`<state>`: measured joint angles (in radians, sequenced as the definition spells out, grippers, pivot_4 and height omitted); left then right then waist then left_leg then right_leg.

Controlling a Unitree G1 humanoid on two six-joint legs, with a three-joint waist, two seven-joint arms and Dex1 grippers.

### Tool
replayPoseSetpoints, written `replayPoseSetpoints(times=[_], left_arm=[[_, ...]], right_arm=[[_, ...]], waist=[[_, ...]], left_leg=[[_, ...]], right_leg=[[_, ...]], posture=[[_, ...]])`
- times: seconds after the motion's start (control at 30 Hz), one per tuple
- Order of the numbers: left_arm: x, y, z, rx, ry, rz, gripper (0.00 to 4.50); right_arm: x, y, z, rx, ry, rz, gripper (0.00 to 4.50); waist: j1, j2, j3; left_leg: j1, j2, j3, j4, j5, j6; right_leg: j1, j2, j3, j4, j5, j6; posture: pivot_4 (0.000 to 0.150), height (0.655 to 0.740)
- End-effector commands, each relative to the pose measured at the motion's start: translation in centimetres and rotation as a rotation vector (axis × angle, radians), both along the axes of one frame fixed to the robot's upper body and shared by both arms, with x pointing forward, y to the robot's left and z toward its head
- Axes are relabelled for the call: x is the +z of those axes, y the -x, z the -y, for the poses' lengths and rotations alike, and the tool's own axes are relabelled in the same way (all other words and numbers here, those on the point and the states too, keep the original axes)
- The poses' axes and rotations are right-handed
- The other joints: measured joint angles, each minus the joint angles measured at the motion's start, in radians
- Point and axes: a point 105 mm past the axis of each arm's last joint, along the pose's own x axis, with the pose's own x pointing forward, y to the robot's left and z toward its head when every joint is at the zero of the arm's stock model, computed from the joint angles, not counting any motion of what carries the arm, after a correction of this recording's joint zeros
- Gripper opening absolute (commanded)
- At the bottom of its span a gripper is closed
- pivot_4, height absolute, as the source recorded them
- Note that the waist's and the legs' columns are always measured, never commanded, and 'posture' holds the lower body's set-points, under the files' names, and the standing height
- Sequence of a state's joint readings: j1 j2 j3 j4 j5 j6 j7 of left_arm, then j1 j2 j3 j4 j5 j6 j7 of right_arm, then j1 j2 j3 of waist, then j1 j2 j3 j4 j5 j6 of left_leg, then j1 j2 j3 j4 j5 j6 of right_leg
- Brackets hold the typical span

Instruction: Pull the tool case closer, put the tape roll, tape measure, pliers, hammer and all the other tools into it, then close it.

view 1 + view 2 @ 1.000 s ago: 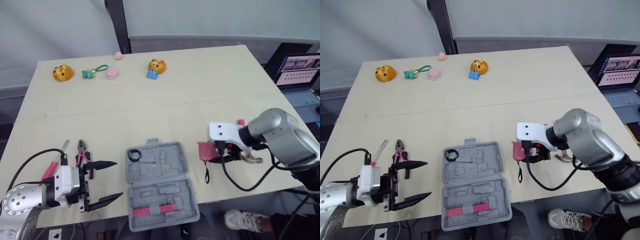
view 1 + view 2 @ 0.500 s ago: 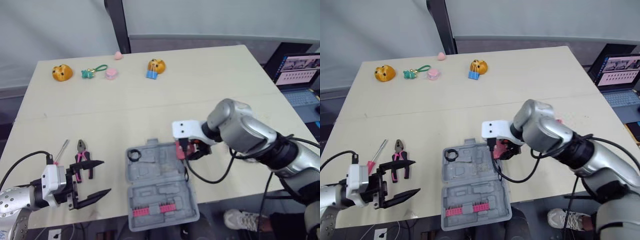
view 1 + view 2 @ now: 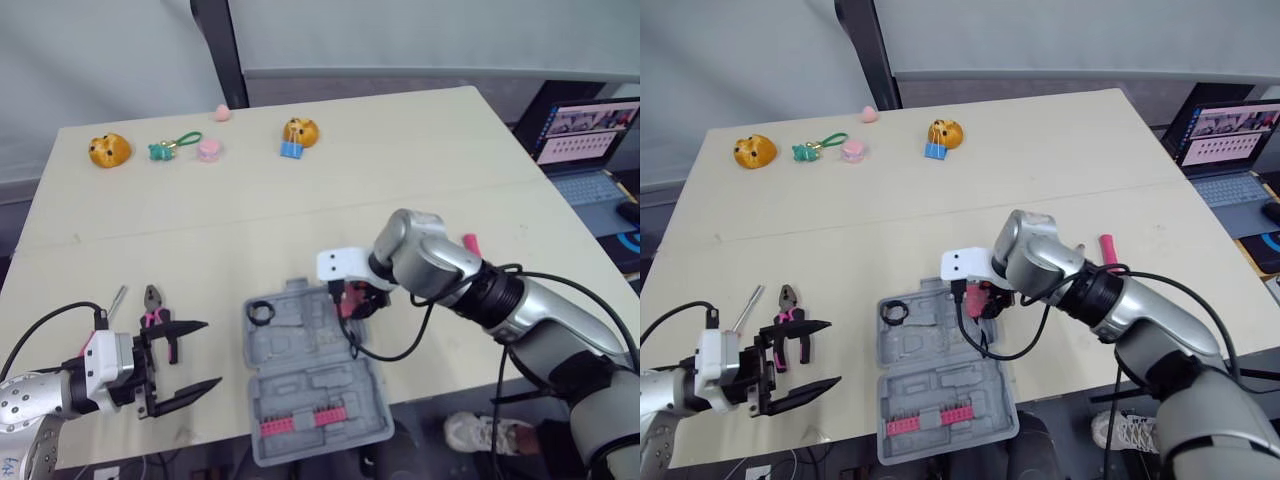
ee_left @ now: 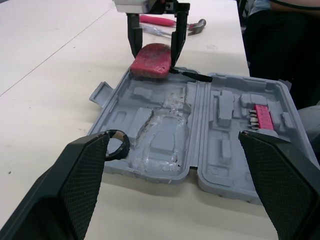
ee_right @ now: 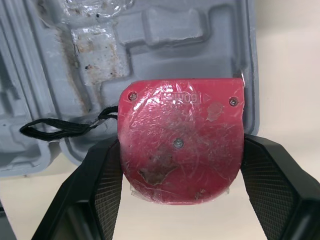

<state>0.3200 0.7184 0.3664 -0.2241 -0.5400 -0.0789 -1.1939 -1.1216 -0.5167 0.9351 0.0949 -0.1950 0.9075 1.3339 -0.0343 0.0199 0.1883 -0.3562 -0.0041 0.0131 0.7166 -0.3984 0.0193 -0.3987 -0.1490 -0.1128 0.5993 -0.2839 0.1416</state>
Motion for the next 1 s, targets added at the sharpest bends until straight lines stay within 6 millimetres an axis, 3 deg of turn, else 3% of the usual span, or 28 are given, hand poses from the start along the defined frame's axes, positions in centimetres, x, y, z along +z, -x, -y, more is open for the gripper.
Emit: replayPoseSetpoints(times=[0.03, 1.0], left_arm=[[0.3, 0.3, 0.4, -0.020, -0.013, 0.025, 4.50], [-0.1, 0.5, 1.2, -0.029, -0.008, 0.020, 4.50]], right_arm=[[0.6, -0.4, -0.6, 0.033, 0.001, 0.044, 2.95], [0.9, -1.0, -2.1, 0.097, 0.013, 0.071, 2.95]], waist=[[0.000, 0.000, 0.000], [0.001, 0.000, 0.000]], left_leg=[[0.000, 0.000, 0.000, 0.000, 0.000, 0.000], [0.000, 0.000, 0.005, 0.000, 0.000, 0.000]], right_leg=[[0.000, 0.000, 0.000, 0.000, 0.000, 0.000], [-0.007, -0.001, 0.000, 0.007, 0.000, -0.001]], posture=[[0.150, 0.7155], [0.150, 0.7155]])
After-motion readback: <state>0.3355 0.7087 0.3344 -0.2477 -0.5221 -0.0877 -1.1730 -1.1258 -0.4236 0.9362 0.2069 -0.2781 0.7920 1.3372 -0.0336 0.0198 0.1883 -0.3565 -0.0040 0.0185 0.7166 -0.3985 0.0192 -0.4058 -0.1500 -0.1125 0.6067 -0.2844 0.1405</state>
